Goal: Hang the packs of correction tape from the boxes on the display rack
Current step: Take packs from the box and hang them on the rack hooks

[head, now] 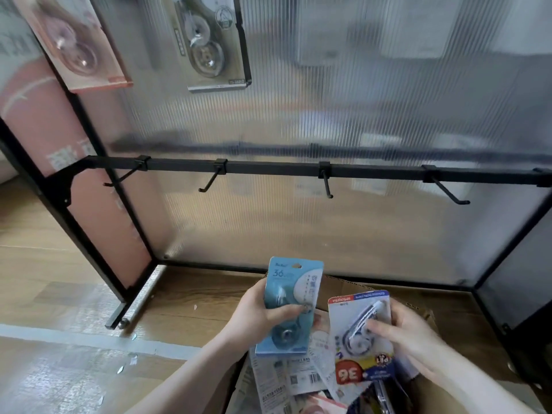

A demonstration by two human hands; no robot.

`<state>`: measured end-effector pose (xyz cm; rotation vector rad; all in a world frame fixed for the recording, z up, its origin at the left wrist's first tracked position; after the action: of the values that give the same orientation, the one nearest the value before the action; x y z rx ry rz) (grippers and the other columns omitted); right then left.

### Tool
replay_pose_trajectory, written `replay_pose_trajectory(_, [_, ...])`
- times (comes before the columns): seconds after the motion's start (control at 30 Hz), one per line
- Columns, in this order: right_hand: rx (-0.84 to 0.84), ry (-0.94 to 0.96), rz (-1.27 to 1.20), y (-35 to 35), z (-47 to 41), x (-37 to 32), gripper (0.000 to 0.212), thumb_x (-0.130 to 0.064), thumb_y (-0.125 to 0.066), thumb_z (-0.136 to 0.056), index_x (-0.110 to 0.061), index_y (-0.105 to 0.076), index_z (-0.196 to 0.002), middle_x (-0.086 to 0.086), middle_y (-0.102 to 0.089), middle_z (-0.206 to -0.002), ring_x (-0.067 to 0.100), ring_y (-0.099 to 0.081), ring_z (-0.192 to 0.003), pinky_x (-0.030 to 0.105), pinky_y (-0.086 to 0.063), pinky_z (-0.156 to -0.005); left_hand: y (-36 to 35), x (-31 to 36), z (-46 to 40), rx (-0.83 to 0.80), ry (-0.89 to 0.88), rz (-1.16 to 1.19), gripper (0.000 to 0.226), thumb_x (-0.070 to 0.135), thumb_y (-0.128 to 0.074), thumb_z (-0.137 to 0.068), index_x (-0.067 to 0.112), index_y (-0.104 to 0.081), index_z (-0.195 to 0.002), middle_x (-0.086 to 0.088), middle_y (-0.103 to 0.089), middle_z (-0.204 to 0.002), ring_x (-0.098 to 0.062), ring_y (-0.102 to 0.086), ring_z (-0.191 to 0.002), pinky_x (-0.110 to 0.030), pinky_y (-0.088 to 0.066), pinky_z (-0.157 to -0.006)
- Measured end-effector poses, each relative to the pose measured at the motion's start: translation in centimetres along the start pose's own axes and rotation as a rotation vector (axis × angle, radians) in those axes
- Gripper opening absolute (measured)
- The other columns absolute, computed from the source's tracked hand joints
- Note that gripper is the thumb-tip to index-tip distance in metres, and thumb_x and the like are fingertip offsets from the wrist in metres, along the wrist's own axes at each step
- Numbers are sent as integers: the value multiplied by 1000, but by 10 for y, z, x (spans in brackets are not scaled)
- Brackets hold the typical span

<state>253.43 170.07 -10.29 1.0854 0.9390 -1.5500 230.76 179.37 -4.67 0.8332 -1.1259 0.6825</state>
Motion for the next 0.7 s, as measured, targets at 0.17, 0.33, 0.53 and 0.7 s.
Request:
replay_pose_trajectory(0.17, [162,107,-114,4,13,-37,105,-50,-92,-14,-7,-61,-105,13,-72,-96,29,-69,-87,38,-57,-68,6,14,7,24,-8,132,35,13,-75,-76,11,-58,-107,-4,-73,-97,-22,-70,-87,-40,-57,-78])
replay_pose_trajectory(0.33, [229,231,-101,-2,27,-79,84,-47,-90,-31,-9,-62,-100,9,-73,-89,24,-70,-80,33,-55,-64,17,29,12,99,-30,222,38,14,-75,-75,10,-58,-109,-7,-72,-96,-25,-70,-87,-44,-56,-80])
replay_pose_trajectory(0.53, [302,329,-163,-3,36,-117,51,-17,-85,-58,-8,-59,-100,16,-69,-96,33,-66,-88,42,-52,-76,24,51,21,150,-89,263,51,25,-80,-64,10,-59,-107,-8,-72,-96,-27,-70,-86,-48,-55,-81])
replay_pose_trajectory(0.7, [303,361,-150,2,39,-132,52,9,-67,-74,-16,-52,-118,11,-67,-102,27,-64,-92,36,-49,-73,30,57,26,187,-107,252,53,26,-84,-62,11,-60,-106,-6,-73,-93,-25,-70,-85,-45,-56,-78])
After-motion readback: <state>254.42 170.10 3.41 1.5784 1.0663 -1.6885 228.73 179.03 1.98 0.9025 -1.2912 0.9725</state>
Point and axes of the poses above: each hand's wrist, its own z-axis away from the middle knuckle, its own y-axis out of the back of the hand, x = y × z, the point moved 6 cm from there along -z, towards the middle knuckle
